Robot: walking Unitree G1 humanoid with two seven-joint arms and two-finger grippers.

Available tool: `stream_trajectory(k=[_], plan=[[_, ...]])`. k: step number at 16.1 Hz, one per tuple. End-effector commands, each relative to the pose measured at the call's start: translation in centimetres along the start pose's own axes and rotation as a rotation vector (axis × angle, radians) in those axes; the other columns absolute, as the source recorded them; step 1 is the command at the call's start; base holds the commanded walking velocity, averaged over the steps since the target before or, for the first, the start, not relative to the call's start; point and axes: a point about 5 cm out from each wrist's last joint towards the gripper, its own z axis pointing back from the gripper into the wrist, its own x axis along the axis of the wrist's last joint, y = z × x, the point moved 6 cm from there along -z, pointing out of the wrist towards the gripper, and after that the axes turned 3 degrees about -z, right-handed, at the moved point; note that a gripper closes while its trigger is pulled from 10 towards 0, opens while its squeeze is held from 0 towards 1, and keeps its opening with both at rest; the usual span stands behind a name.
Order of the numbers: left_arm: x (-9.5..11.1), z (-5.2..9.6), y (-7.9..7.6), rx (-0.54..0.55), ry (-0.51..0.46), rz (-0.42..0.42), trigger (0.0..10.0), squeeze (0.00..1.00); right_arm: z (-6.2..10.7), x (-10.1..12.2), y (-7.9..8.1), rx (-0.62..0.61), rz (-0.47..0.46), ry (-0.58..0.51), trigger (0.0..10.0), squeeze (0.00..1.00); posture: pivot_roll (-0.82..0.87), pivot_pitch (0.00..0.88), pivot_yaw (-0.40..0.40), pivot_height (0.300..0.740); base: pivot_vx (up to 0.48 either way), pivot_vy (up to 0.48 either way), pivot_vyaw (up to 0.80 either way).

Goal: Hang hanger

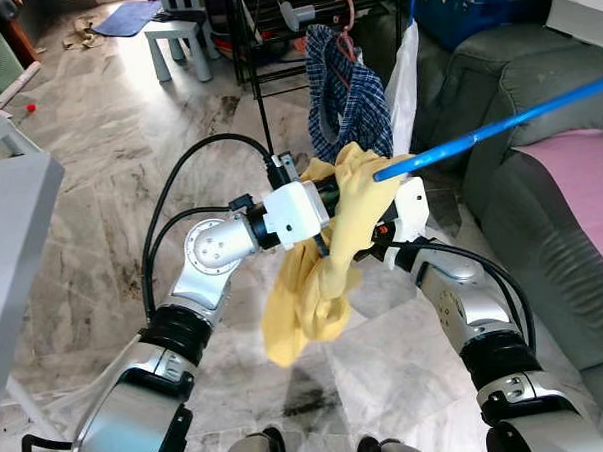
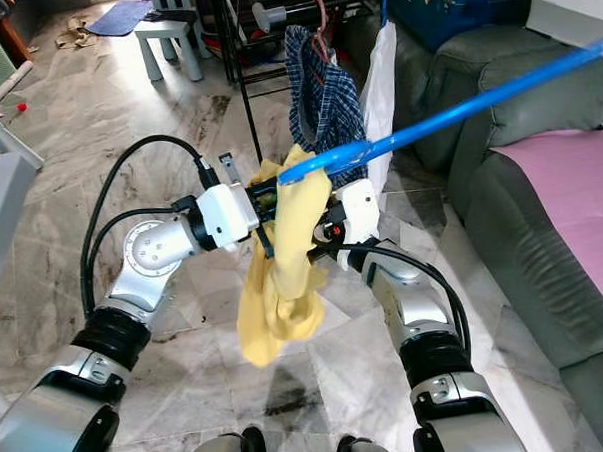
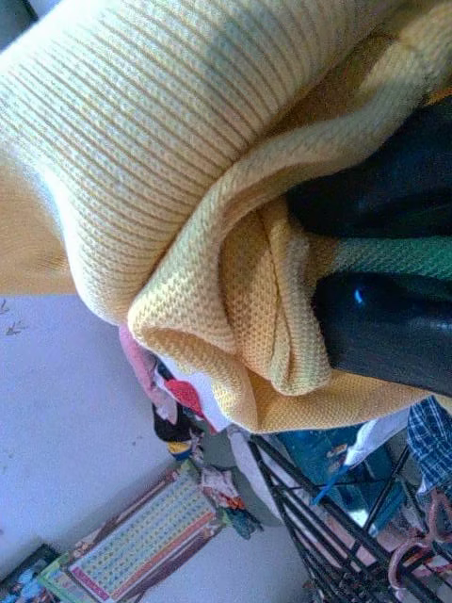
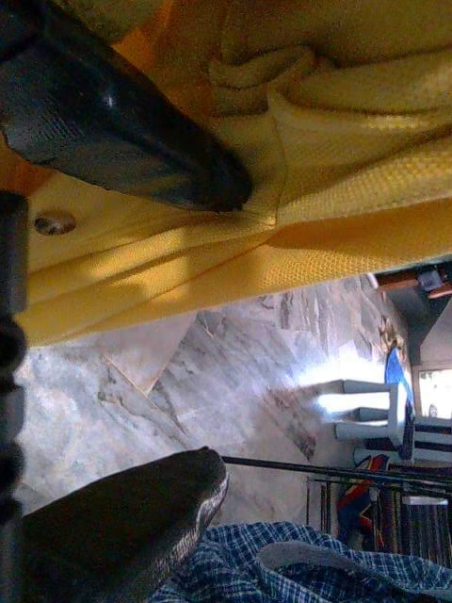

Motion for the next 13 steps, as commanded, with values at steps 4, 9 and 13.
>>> stream_trajectory(k=[4, 9, 13], plan=[[-0.6, 1.2, 2.1, 0.035, 0.047, -0.05, 0.0, 0.0, 1.1, 0.7, 0.7, 0.106, -0.008, -0.005, 10.0, 0.0, -0.03, 0.139, 0.045, 0.74, 0.0, 0.0, 0.0], [-0.1, 0.9, 2.9, 0.051, 0.032, -0.071, 0.0, 0.0, 2.2, -2.0, 3.5, 0.272, -0.036, 0.108, 10.0, 0.0, -0.04, 0.141, 0.049, 0.74, 0.0, 0.0, 0.0], [1.7, 0.0, 4.7, 0.109, -0.034, -0.066, 0.0, 0.0, 2.0, -5.8, 4.3, 0.234, -0.093, 0.227, 10.0, 0.0, -0.01, 0.141, 0.043, 0.74, 0.0, 0.0, 0.0]])
